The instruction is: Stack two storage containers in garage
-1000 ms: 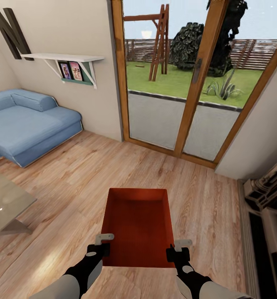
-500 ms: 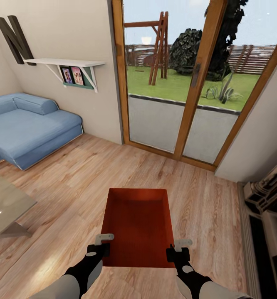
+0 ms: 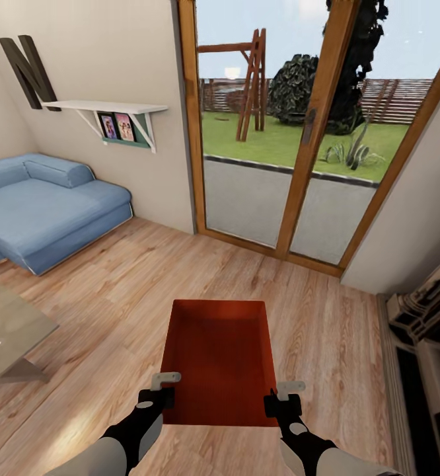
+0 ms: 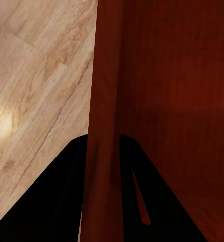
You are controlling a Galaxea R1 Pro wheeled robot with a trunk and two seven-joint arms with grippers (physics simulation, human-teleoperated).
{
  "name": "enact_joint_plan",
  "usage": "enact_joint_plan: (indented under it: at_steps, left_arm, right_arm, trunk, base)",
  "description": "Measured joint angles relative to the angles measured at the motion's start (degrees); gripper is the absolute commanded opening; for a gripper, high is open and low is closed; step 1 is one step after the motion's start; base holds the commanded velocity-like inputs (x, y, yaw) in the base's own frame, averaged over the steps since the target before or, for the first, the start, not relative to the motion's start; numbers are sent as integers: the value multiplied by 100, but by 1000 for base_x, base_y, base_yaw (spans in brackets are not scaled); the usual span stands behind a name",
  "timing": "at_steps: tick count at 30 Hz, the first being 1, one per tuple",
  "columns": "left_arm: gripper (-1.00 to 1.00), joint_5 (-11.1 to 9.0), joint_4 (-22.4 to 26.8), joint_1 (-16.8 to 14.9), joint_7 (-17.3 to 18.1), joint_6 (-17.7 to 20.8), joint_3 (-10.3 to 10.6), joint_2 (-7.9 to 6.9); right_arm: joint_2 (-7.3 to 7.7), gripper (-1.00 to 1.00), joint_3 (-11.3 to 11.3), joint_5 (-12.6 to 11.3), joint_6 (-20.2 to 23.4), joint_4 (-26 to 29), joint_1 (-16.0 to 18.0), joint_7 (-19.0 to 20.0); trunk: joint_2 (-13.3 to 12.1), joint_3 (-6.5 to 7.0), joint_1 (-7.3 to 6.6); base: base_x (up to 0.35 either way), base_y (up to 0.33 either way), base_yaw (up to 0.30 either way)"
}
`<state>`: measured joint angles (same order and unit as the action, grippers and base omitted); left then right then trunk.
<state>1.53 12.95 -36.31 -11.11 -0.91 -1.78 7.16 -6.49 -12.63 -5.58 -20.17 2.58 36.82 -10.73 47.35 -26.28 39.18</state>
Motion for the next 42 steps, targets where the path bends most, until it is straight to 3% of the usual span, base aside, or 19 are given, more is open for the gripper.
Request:
enact_joint_plan:
  at_steps: [42]
  left_arm:
    - [-100,-38,-52,1,7,-101,2,-3]
  right_arm:
    - [3,-100,-50,-11,-38,3,1,-11]
  trunk:
    - [-1,390,0]
  base:
    - [0,0,0]
